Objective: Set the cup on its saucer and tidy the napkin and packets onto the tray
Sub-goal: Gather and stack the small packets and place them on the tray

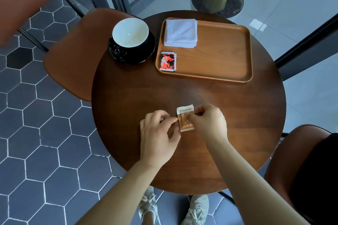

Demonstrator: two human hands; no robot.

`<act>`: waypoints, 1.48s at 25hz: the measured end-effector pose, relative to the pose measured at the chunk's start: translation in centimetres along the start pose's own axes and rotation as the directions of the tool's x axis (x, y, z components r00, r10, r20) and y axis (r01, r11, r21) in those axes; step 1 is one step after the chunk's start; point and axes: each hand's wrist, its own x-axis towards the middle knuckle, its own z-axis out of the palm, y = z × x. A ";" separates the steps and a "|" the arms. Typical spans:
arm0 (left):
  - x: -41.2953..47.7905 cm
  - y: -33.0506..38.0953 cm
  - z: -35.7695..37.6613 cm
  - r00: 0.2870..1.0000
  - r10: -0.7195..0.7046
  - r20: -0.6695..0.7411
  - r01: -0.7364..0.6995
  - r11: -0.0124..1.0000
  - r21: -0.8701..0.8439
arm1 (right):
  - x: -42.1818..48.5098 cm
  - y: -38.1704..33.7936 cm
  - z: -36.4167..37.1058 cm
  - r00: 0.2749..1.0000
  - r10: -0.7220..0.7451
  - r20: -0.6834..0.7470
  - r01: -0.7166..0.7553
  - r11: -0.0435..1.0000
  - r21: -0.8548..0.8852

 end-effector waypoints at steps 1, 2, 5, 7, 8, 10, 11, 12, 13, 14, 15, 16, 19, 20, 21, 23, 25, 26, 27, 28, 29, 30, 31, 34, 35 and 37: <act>0.7 -0.5 -0.4 1.000 0.024 -0.004 -0.024 1.000 -0.005 | 0.1 0.0 -0.1 1.000 -0.013 -0.012 0.013 1.000 0.002; 1.5 -1.2 -0.8 0.999 0.050 -0.012 -0.050 0.999 0.018 | 0.2 0.0 -0.2 1.000 -0.021 -0.022 0.021 1.000 -0.003; 5.1 -3.6 -1.6 0.996 0.087 -0.001 -0.085 0.978 0.191 | 0.9 -0.1 -0.7 0.998 -0.042 -0.039 0.042 0.999 0.009; 7.8 -4.4 -1.6 0.997 0.070 0.046 -0.080 0.960 0.270 | 1.7 -0.5 -1.2 0.997 -0.049 -0.064 0.053 0.997 0.060; 8.8 -4.5 -1.4 0.996 0.055 0.076 -0.074 0.956 0.283 | 2.2 -0.9 -1.5 0.995 -0.058 -0.078 0.064 0.994 0.086; 10.0 -4.4 -0.7 0.992 0.033 0.121 -0.066 0.958 0.279 | 3.7 -2.2 -2.2 0.990 -0.075 -0.118 0.091 0.987 0.129; 10.1 -4.3 -0.4 0.991 0.030 0.128 -0.066 0.958 0.280 | 4.7 -3.1 -2.6 0.986 -0.082 -0.143 0.103 0.984 0.147; 10.1 -4.4 -0.1 0.991 0.031 0.127 -0.067 0.956 0.287 | 5.8 -4.1 -3.0 0.982 -0.092 -0.167 0.119 0.980 0.161; 10.0 -4.5 0.0 0.992 0.033 0.122 -0.068 0.954 0.293 | 7.0 -5.3 -3.4 0.977 -0.105 -0.186 0.137 0.976 0.171; 10.0 -4.6 0.1 0.993 0.036 0.116 -0.069 0.953 0.296 | 8.3 -6.4 -3.7 0.972 -0.123 -0.200 0.157 0.973 0.168; 10.0 -4.6 0.1 0.993 0.036 0.112 -0.068 0.953 0.296 | 9.4 -7.6 -3.8 0.968 -0.140 -0.207 0.173 0.973 0.150; 10.1 -4.6 0.0 0.993 0.033 0.113 -0.065 0.954 0.292 | 10.3 -8.6 -3.8 0.968 -0.148 -0.203 0.176 0.976 0.127; 10.2 -4.4 0.0 0.993 0.027 0.115 -0.059 0.956 0.288 | 12.5 -10.3 -2.8 0.979 -0.110 -0.170 0.130 0.986 0.105; 10.2 -4.4 0.1 0.993 0.027 0.114 -0.059 0.956 0.286 | 13.1 -10.6 -2.4 0.981 -0.100 -0.167 0.115 0.990 0.084; 10.2 -4.4 0.1 0.993 0.028 0.113 -0.059 0.957 0.284 | 13.5 -10.7 -1.9 0.982 -0.092 -0.164 0.104 0.992 0.065; 10.2 -4.5 0.1 0.994 0.032 0.109 -0.061 0.958 0.280 | 14.0 -10.6 -1.2 0.985 -0.080 -0.154 0.088 0.995 0.043; 10.3 -4.5 0.2 0.994 0.036 0.103 -0.063 0.960 0.274 | 14.2 -10.2 -0.8 0.984 -0.084 -0.157 0.082 0.996 -0.020; 10.3 -4.5 0.3 0.994 0.037 0.101 -0.064 0.960 0.271 | 14.2 -10.0 -0.8 0.983 -0.089 -0.160 0.079 0.995 -0.066; 10.2 -4.5 0.4 0.994 0.040 0.099 -0.065 0.961 0.270 | 14.1 -9.7 -0.8 0.983 -0.093 -0.159 0.076 0.991 -0.109; 10.1 -4.5 0.4 0.994 0.042 0.099 -0.067 0.960 0.272 | 14.0 -9.6 -0.8 0.984 -0.096 -0.153 0.074 0.987 -0.144; 10.1 -4.5 0.4 0.994 0.042 0.102 -0.069 0.959 0.274 | 13.9 -9.5 -0.9 0.985 -0.099 -0.144 0.074 0.983 -0.165; 10.2 -4.5 0.4 0.994 0.041 0.105 -0.069 0.959 0.275 | 13.8 -9.4 -1.0 0.985 -0.103 -0.135 0.079 0.982 -0.170; 10.2 -4.4 0.4 0.994 0.039 0.106 -0.067 0.959 0.276 | 13.7 -9.3 -1.1 0.986 -0.107 -0.129 0.085 0.983 -0.165; 10.2 -4.2 0.2 0.993 0.030 0.115 -0.061 0.959 0.277 | 13.6 -8.9 -1.9 0.983 -0.123 -0.134 0.105 0.985 -0.135; 10.2 -4.3 0.0 0.993 0.026 0.118 -0.057 0.960 0.273 | 13.6 -8.8 -2.1 0.982 -0.130 -0.136 0.114 0.987 -0.114; 10.4 -4.3 -0.1 0.993 0.020 0.117 -0.049 0.965 0.256 | 14.0 -8.4 -2.5 0.982 -0.137 -0.130 0.128 0.989 -0.074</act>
